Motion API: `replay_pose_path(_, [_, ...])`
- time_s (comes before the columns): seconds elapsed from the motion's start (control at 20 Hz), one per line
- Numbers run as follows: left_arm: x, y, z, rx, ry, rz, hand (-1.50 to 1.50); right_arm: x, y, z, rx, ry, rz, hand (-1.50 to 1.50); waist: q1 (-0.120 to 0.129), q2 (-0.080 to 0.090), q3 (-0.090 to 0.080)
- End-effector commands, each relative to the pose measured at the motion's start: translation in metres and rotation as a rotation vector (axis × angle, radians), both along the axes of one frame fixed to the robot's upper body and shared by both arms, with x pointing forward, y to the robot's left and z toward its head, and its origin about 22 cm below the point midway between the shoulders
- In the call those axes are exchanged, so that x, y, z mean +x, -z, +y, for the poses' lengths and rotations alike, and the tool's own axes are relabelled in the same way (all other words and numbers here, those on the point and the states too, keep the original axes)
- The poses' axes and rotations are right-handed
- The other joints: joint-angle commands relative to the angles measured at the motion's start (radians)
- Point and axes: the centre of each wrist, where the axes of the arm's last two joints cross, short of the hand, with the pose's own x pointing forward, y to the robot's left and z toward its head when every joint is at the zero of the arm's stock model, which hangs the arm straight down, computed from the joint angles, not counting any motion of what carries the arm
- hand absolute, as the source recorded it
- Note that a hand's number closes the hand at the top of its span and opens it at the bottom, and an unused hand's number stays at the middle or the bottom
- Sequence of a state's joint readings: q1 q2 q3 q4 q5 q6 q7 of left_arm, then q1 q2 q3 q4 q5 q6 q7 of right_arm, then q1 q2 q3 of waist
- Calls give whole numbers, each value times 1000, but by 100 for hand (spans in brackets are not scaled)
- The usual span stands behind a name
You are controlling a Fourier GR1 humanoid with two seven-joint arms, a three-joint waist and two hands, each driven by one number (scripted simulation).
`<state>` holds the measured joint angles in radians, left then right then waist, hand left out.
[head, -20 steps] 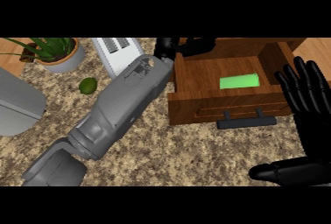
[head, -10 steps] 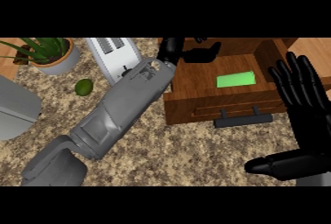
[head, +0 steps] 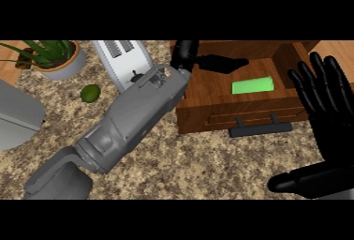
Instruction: Pick up the cup, place it into the drawer and close the drawer
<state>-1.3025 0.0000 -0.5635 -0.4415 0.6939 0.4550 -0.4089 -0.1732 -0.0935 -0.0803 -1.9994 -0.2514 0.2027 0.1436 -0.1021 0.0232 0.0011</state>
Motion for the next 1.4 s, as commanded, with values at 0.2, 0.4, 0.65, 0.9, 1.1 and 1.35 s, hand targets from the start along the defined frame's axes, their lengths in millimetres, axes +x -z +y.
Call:
replay_pose_path(0.2, [-6,3,2,-194,62,-41,-150,-18,14,-15,46,-11,34,-150,58,-17,0])
replay_pose_path(0.4, [-2,-24,8,-251,44,6,-150,-27,-12,-27,-23,-30,-1,150,91,-27,-1])
replay_pose_path(0.65, [4,-23,55,-297,15,-2,-150,-28,-8,-22,-266,-59,-8,150,117,-30,-2])
replay_pose_path(0.9, [-12,-10,101,-328,-46,25,-150,-27,-9,-38,-361,-30,5,150,132,-34,-2])
replay_pose_path(1.1, [-31,24,152,-349,-81,61,-150,-32,5,-34,-465,-48,38,150,133,-31,-2])
replay_pose_path(1.35, [-74,15,181,-366,-58,79,-150,-14,13,-33,-487,27,85,150,140,-32,-1])
